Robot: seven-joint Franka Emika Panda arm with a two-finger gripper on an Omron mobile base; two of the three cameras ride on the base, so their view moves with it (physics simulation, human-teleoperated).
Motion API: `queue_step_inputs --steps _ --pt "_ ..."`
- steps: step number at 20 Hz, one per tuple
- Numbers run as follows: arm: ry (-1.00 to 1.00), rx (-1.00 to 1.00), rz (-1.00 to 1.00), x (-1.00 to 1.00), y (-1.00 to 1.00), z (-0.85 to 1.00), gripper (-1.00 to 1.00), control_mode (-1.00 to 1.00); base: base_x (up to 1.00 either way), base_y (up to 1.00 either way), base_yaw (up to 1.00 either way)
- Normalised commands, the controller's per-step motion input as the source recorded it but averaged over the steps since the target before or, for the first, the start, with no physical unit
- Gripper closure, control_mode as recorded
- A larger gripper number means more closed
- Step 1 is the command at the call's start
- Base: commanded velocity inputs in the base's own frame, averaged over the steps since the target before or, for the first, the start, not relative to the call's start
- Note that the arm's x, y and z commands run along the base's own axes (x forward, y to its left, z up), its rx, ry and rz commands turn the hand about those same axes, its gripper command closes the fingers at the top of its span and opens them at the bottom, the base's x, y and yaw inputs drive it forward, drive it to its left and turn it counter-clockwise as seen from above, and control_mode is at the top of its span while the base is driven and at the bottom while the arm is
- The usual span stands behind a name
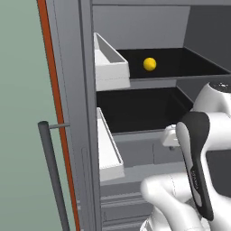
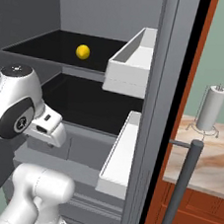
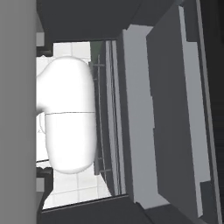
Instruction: Retrieve a lemon from the fridge and place it on the cutting board with the fish.
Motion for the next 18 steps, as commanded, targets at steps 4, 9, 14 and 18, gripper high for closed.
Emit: queue_step_inputs --steps 4,9,14,18 --pt "-0.20 -0.04 0.13 0.09 0.00 0.28 -1.00 -1.00 0.00 0.00 0.00" --pt "-0.25 -0.14 0.05 0.09 0.04 0.43 -1.00 -1.00 0.00 0.00 0.00" --pt "-0.24 -0.06 0.00 0.52 0.01 0.54 -1.00 -1.00 0.00 0.00 0.00" --pt "-0.30 0.00 0.00 0.73 0.03 0.46 -1.00 -1.00 0.00 0.00 0.00"
